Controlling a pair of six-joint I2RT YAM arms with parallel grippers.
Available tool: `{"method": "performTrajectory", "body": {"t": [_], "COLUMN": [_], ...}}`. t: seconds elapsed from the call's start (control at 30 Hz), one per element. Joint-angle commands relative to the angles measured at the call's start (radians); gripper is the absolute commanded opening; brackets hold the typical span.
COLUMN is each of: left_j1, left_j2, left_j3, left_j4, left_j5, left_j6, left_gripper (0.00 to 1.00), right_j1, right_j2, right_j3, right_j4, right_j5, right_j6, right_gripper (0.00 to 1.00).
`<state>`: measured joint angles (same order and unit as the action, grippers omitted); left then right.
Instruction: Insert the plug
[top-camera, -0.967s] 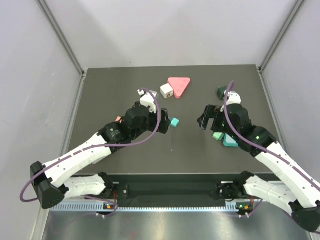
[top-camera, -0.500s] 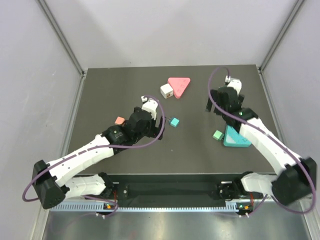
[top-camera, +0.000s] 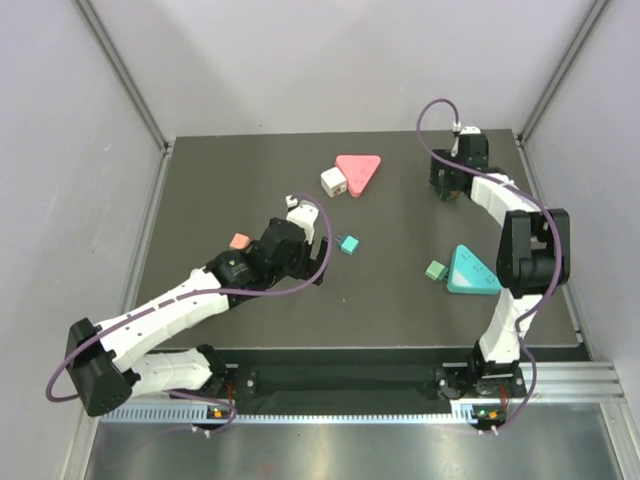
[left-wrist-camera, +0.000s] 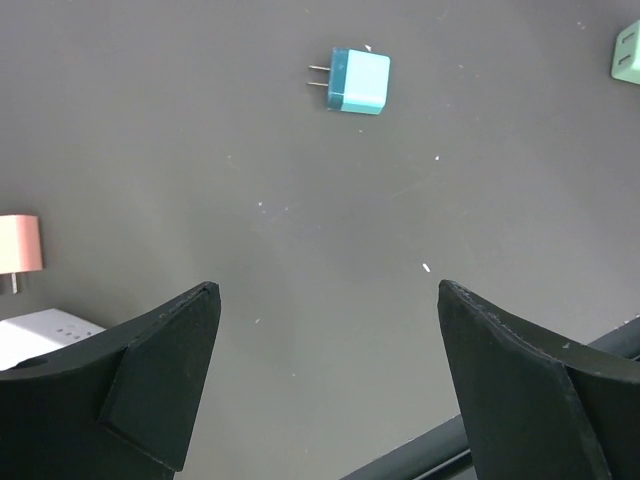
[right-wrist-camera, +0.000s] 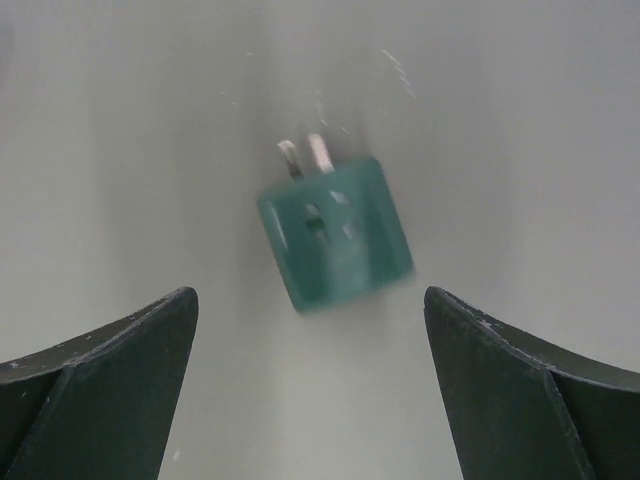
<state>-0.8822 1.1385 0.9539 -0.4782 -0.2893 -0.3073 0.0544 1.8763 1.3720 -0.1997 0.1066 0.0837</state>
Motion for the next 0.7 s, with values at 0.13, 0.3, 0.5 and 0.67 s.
{"method": "performTrajectory", "body": {"t": [0.13, 0.3, 0.5, 0.67], "left_j1": [0.005, 0.012, 0.023, 0.032], "left_j2": [-0.031, -0.029, -0.017, -0.039], "left_j3": [0.040, 0.042, 0.071, 0.100], "left_j4": [0.015, 0.061, 0.070, 0.046], "left_j5": [-0.050, -0.004, 0.082, 0.065], "left_j6": [0.014, 0.027, 0.024, -0.024], "left_gripper": [0.94, 0.94, 0.89, 0.89], "right_j1": [-0.013, -0.013, -0.013, -0.005], "right_j2": [0.125, 0.184, 0.218, 0.181], "right_j3": [0.170, 0.219, 0.211, 0.240], "right_j4": [-0.017, -0.050, -0.050, -0.124], "right_j5": [-0.099, -0.042, -0.041, -0.090], "right_j6": [-0.257, -0.326, -0.363, -0.328], "right_gripper": [0.91, 0.88, 0.72, 0.33]}}
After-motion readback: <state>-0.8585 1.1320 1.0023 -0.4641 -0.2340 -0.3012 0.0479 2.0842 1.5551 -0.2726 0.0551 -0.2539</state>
